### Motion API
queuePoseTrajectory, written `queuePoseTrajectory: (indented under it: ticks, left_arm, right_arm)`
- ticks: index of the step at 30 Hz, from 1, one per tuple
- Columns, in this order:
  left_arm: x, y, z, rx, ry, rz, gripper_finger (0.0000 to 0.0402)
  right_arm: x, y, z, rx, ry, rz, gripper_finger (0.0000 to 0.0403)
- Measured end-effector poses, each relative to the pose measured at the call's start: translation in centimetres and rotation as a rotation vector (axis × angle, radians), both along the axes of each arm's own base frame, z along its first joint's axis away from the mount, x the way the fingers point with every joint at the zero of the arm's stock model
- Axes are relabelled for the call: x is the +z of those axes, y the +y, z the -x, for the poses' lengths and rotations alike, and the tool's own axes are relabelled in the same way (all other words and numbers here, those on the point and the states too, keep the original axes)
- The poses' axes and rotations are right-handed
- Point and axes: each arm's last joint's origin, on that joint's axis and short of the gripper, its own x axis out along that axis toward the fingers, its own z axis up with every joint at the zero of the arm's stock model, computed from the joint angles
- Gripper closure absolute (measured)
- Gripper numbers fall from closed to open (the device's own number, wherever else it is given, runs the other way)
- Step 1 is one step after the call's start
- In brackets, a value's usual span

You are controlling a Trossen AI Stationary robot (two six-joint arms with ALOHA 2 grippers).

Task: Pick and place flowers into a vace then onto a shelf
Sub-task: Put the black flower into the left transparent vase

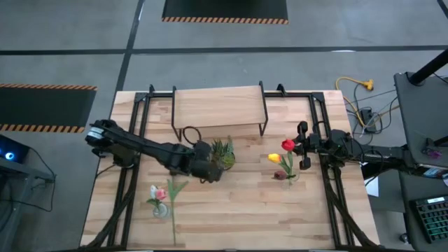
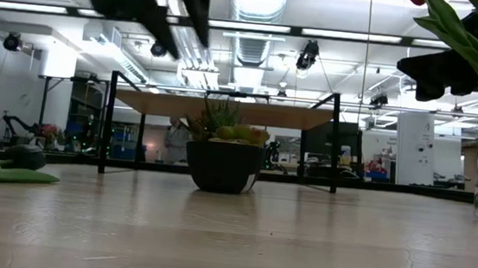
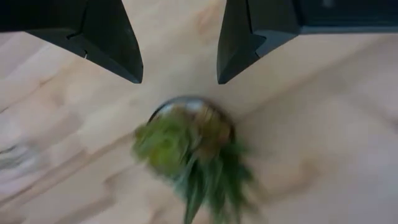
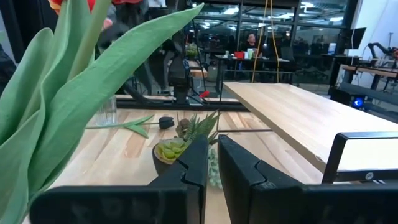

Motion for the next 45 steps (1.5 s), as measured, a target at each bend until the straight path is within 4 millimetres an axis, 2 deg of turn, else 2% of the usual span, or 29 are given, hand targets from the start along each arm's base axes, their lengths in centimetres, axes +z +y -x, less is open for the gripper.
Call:
queuePoseTrajectory:
  ticks: [16, 22, 27, 32, 45]
  left_arm:
    - [-8.2, 0.2, 4.1, 0.244, 0.384, 0.317, 0.0213]
    - [-9.5, 0.3, 4.9, 0.288, 0.444, 0.356, 0.0213]
    - [-10.7, 0.2, 5.9, 0.323, 0.542, 0.465, 0.0213]
    - [-11.8, 0.4, 6.7, 0.345, 0.588, 0.464, 0.0213]
    - [-15.2, 0.5, 7.7, 0.304, 0.532, 0.563, 0.0213]
  right_arm:
    - [0.0, 0.0, 0.0, 0.0, 0.004, 0.0, 0.0374]
    - [0.0, 0.0, 0.0, 0.001, 0.004, 0.0, 0.0374]
    - [0.0, 0.0, 0.0, 0.001, 0.005, 0.0, 0.0374]
    - [-0.1, 0.0, 0.0, 0.001, 0.005, 0.0, 0.0374]
    - [-0.1, 0.0, 0.0, 0.001, 0.005, 0.0, 0.0374]
